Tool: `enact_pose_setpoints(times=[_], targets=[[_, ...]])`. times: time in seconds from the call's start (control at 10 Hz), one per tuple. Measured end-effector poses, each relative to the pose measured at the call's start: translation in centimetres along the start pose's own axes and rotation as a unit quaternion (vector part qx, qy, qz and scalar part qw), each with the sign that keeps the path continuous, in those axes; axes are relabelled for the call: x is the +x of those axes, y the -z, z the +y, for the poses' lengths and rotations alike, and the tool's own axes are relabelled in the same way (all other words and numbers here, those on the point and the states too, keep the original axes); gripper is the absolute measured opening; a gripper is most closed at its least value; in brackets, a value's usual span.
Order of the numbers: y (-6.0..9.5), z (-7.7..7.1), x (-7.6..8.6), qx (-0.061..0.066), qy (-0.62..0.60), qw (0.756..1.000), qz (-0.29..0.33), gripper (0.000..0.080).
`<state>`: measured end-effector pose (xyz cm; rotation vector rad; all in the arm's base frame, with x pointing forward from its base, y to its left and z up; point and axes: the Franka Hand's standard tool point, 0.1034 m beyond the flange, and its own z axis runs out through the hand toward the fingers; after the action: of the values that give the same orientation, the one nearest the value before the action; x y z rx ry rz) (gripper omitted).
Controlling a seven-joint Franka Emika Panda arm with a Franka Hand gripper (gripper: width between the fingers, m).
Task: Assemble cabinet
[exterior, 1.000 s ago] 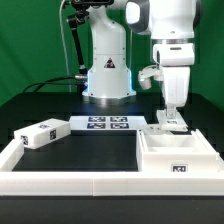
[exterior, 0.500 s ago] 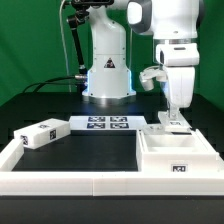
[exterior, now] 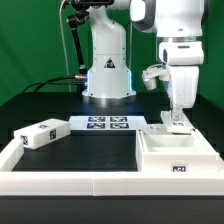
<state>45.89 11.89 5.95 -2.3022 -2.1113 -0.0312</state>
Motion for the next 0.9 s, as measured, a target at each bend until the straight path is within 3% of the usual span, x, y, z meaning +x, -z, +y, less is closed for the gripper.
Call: enact_pose_setpoints(times=[0.4,0.9], targets=[[0.0,0.1,0.0,0.0,-0.001,1.0,0.0,0.0069],[-0.2,1.2,-0.2,0.003,-0.003,1.0,0.0,0.0069]])
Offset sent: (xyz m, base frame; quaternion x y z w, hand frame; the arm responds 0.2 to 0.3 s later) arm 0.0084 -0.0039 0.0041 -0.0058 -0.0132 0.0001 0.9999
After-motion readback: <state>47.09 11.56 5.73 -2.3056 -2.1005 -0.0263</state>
